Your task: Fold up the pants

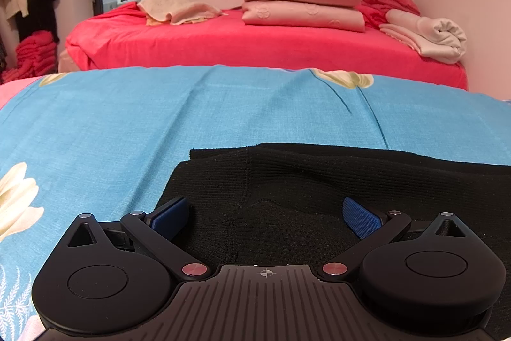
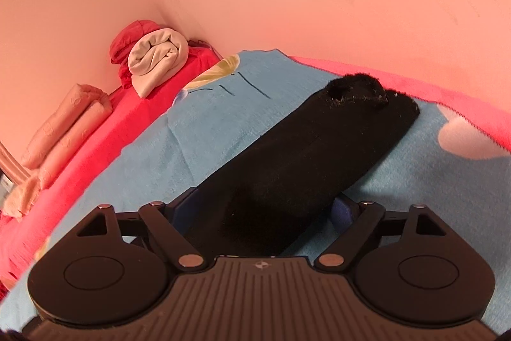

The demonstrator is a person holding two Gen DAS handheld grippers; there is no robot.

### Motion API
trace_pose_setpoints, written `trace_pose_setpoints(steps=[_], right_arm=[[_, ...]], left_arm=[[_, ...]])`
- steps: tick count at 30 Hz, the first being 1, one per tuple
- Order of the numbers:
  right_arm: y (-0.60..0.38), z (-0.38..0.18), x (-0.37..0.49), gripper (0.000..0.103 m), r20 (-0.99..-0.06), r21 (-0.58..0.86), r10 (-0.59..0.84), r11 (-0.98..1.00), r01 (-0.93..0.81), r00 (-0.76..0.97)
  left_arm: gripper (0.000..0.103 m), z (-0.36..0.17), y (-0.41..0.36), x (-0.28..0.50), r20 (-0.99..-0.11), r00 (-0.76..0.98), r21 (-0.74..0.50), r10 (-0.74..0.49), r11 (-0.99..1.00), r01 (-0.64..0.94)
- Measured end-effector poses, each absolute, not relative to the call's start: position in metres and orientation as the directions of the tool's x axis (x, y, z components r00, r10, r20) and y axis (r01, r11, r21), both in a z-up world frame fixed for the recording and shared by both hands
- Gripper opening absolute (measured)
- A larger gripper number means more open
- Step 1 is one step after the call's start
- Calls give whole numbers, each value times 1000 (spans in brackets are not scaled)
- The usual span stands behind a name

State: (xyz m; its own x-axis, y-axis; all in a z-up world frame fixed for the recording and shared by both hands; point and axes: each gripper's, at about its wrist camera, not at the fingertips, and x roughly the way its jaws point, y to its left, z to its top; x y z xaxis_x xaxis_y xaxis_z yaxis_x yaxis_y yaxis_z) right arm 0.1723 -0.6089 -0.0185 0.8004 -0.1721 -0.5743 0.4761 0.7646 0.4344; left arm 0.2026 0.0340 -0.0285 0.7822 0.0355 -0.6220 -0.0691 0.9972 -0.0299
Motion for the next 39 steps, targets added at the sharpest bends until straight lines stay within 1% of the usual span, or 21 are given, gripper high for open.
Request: trace_pose_setpoints(steps=[1,3,6,9,12,15,17,20,23,24,25,26,29,30,31,33,34,35,37,38,39], right_arm=[[-606,-19,174,47,-583,391,-211,774,499,784],[-603,-22,175,27,-580,354,-242,785,509,778],[-601,-21,169,20,-561,391,-242,765,511,792],[-569,1,160,19,-492,293,-325,812,505,808],[-504,32,150,19,-361,55,-421,881,469,832],[-419,53,135,19,-223,-162,-380,923,350,898],[-359,54,128,19,-177,-280,-303,928,247,936],[-267,25,126,20,-184,-476,-202,875,92,962],[-190,-41,134,20,-292,-713,-151,692,-110,945],[-175,-62,134,17,-333,-759,-141,627,-176,932],[-168,-78,132,17,-311,-798,-155,578,-169,938],[-167,-82,127,17,-262,-821,-155,555,-135,953],[-182,-56,124,17,-288,-758,-131,636,-143,949],[-186,-49,122,17,-277,-742,-129,658,-127,952],[-186,-48,120,18,-267,-744,-127,657,-121,955],[-180,-59,122,27,-284,-785,-126,600,-155,950],[-174,-71,123,25,-297,-815,-135,551,-178,945],[-171,-79,121,26,-266,-846,-148,510,-157,952],[-167,-80,114,42,-203,-878,-151,465,-112,968],[-169,-76,109,63,-183,-880,-148,466,-95,972],[-172,-71,104,75,-159,-879,-147,472,-72,976]], left_arm=[[103,-29,34,203,-622,782,-30,35,997,-69],[103,-28,34,203,-622,782,-30,35,997,-69],[103,-28,34,203,-622,782,-30,35,997,-69],[103,-28,34,202,-617,786,-34,37,997,-73],[103,-26,38,198,-606,795,-53,37,995,-87],[103,-26,43,197,-606,795,-81,27,992,-94],[103,-25,44,196,-604,797,-82,28,992,-97],[103,-23,44,193,-598,801,-82,32,992,-100],[103,-20,49,188,-586,810,-101,32,988,-113],[103,-19,52,186,-580,814,-113,33,986,-120],[103,-18,56,183,-575,817,-127,35,983,-131],[103,-17,60,182,-574,818,-138,38,980,-142],[103,-15,69,181,-571,820,-180,37,969,-169],[103,-15,70,182,-574,818,-184,40,967,-176],[103,-14,69,182,-577,815,-177,46,968,-180],[103,-10,63,181,-571,819,-147,63,973,-178],[103,-5,59,180,-569,819,-130,70,976,-173],[103,2,54,178,-558,827,-112,73,980,-163],[103,18,40,171,-516,855,-83,63,989,-123],[103,26,31,169,-498,866,-70,49,993,-97],[103,34,21,169,-484,874,-59,33,996,-71]])
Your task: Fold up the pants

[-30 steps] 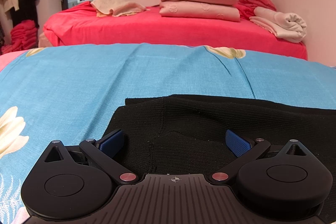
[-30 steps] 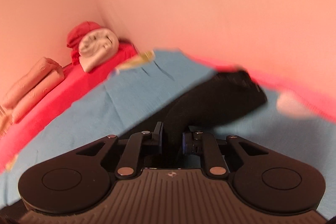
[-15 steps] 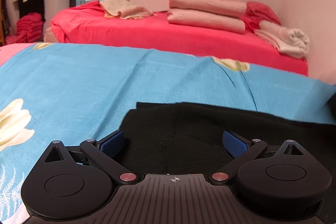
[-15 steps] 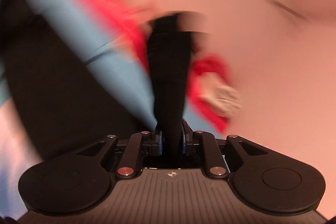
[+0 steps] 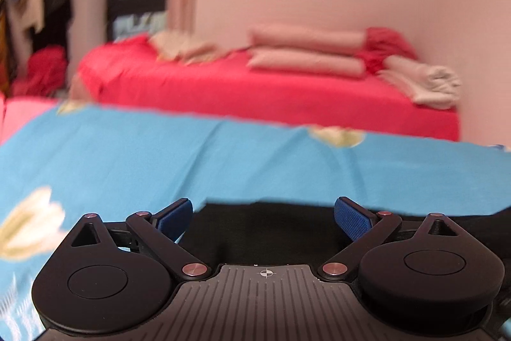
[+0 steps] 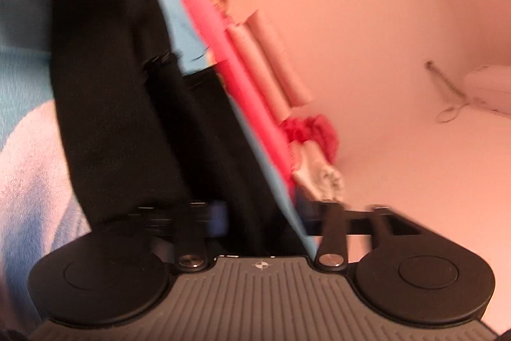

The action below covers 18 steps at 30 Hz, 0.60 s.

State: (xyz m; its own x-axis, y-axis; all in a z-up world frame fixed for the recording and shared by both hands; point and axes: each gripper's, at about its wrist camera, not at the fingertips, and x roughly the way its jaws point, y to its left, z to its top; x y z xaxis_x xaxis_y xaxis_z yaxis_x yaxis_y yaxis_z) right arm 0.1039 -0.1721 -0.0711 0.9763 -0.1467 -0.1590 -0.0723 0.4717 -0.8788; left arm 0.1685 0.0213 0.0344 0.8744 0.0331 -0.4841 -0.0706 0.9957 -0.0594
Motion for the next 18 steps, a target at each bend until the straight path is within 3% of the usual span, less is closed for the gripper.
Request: trace_pose_setpoints(steps=[4,8,13,18], right_arm=[[-187,-54,84,82,-166,-839,-116,538,-79,979],[-213,-41,61,82,-186,-789,-122,610,-74,975],[-270,-30,67,83,-190,-768,-255,640,18,948],[-319,-43,111,71,-253,-733,-368,677,71,895]], left_arm=[[103,54,-29,175,-456,888,-58,-57,998,34],[103,38,-89,190,-517,846,-21,-129,990,139],[103,-14,-118,193,-576,815,117,-69,979,166],[103,-22,-94,193,-577,808,-13,-119,991,137]])
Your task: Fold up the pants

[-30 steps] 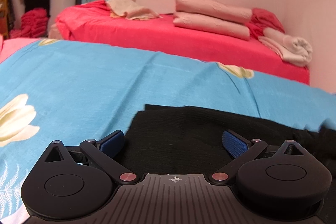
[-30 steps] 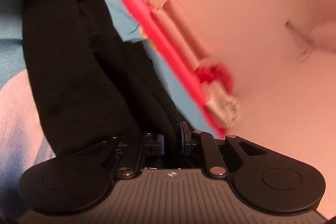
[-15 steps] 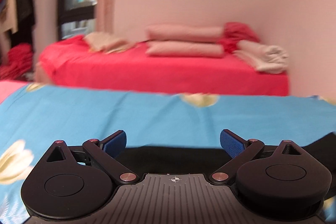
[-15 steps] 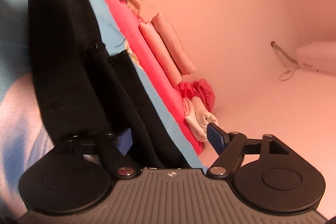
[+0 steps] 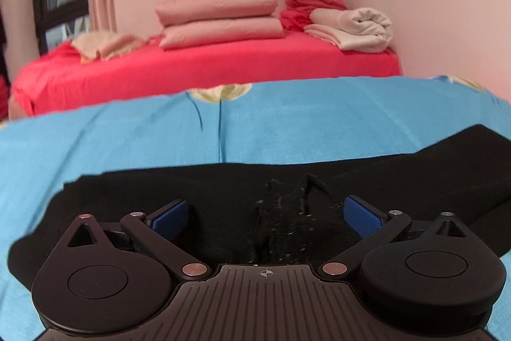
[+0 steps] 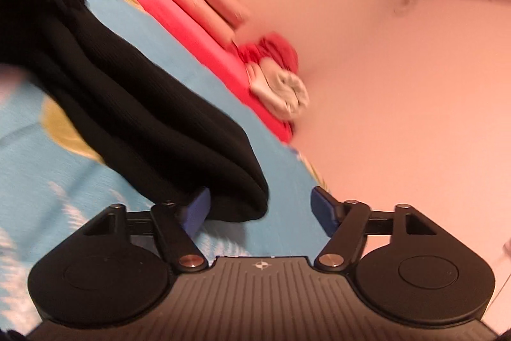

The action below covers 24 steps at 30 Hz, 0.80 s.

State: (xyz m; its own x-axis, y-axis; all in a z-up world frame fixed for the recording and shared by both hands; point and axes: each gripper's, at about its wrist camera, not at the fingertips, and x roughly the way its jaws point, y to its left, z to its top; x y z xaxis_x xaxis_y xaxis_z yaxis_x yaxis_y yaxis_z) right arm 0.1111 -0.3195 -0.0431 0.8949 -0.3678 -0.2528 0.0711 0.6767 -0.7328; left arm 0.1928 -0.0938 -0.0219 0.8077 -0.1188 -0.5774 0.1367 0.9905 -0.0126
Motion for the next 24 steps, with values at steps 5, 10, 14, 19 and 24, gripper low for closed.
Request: trace_pose_setpoints(steps=[5,10,14,19,24], right_arm=[[-323,-33,127,72,-222,-644,-329,757,115,918],[-315,-62,148,66,-271,-745,-306,667,2,913],[-372,-18,153,69,-331,-442,-335,881,169,882],[-348,-44,142,69,-364,-652,-384,756,62,849],[-344,10,112,80,-429,-539,-243,841,-31,870]], left_arm=[[103,-20,-95,193,-568,816,-1,-108,991,131],[103,-19,-102,188,-551,830,40,-86,991,129],[103,-20,-103,188,-548,830,43,-101,988,148],[103,-19,-106,187,-542,836,68,-86,987,145],[103,-20,-104,188,-546,833,58,-86,988,140]])
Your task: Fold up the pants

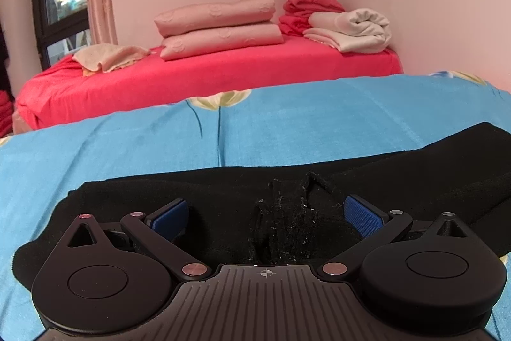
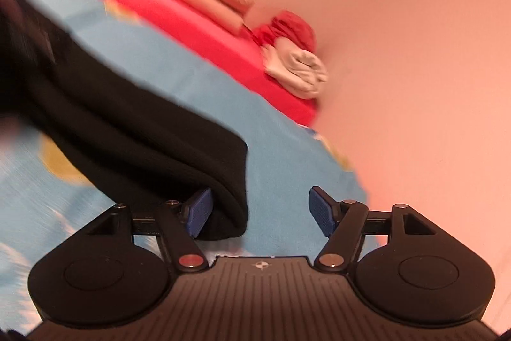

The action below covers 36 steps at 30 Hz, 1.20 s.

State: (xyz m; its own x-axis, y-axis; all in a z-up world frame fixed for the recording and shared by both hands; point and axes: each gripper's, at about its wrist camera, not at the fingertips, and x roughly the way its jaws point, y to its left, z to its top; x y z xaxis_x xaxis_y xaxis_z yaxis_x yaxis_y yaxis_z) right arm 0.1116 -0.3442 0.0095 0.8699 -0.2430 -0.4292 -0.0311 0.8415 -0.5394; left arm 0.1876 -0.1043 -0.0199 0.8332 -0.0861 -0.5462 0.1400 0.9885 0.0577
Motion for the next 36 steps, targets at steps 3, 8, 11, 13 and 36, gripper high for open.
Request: trace_pose_setpoints(steps=[3,8,11,13,36], right_arm=[[-348,42,122,88,-428,-321,-84,945,-64,900],[-352,23,168,48,-493,-190,-91,982,-5,865],[-349,-8,177,49,-605,-197,-106,980,-20,789],[-337,-1,165,49,-583,-279,-141,960,-34,800],[-254,9,140,68,-447,-424,-77,895,-136,891]], left_arm=[[103,-20,-105,187,-544,835,65,-81,988,138],[103,-20,-104,188,-547,833,56,-85,989,138],[103,-20,-100,189,-554,826,33,-100,989,142],[103,-20,-98,190,-560,821,15,-110,990,143],[103,16,25,152,-579,813,-84,-63,996,17]])
